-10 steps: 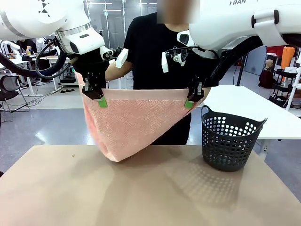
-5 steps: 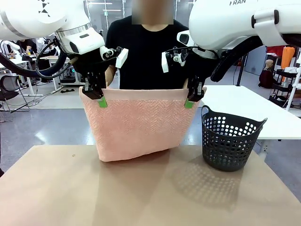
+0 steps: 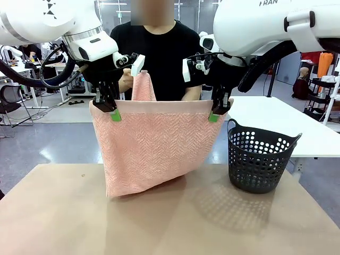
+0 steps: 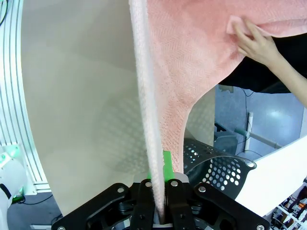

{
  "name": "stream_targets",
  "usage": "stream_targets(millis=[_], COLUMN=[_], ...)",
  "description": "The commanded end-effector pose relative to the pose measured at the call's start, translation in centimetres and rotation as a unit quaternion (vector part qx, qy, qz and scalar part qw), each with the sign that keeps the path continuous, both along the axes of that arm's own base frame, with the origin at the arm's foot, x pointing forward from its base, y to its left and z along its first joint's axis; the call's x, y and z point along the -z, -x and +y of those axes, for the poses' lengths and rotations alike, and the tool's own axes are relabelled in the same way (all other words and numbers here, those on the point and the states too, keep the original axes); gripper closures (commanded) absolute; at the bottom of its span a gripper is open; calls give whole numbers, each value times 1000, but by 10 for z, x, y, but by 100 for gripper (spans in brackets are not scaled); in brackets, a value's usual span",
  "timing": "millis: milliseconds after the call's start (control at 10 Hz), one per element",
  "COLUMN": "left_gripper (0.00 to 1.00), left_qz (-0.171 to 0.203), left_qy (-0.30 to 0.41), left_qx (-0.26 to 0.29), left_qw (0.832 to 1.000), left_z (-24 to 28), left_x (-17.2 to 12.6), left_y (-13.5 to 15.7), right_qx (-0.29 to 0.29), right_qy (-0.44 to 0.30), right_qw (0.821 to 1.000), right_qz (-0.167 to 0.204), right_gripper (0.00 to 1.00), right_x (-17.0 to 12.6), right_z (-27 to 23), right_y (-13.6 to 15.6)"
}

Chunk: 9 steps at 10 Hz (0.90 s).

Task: Fold the towel.
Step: Release the end of the 100 cm Hotel Towel you were holding and grab the top end of the folded side.

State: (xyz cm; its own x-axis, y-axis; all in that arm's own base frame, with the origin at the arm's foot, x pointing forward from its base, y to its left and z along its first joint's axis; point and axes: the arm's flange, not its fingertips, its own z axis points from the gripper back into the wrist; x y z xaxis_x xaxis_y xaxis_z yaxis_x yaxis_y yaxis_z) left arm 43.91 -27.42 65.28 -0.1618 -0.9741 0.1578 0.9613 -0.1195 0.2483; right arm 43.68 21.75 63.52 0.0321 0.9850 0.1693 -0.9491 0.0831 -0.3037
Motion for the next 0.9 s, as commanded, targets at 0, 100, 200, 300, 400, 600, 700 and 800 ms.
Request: stream_targets(millis=[0,100,200,300,400,600,700,800], left_gripper=[100,100,100,100,100,100,100,100], left_qz=[-3,-3,-3,-3,-3,-3,-3,-3], left_qy=[-1,-1,-1,-1,-1,-1,-1,-1], left_qx=[2,2,2,2,2,2,2,2], left_qw=[1000,1000,1000,1000,1000,1000,1000,1000], left_z=[0,0,0,0,0,0,0,0], left_x=[-1,-1,-1,-1,-1,-1,-1,-1], left_y=[0,0,0,0,0,0,0,0], right_qx=[0,0,0,0,0,0,0,0], right_qy=[2,2,2,2,2,2,2,2], right_qw=[1000,1000,1000,1000,1000,1000,1000,1000], right_qz=[-5,-5,-5,-5,-5,-5,-5,-5], right_gripper=[100,100,100,100,100,100,100,100], right_x=[-2,-2,-2,-2,-2,-2,-2,-2], right_z=[-1,-1,-1,-1,-1,-1,-1,-1], right_y=[1,1,1,1,1,1,1,1])
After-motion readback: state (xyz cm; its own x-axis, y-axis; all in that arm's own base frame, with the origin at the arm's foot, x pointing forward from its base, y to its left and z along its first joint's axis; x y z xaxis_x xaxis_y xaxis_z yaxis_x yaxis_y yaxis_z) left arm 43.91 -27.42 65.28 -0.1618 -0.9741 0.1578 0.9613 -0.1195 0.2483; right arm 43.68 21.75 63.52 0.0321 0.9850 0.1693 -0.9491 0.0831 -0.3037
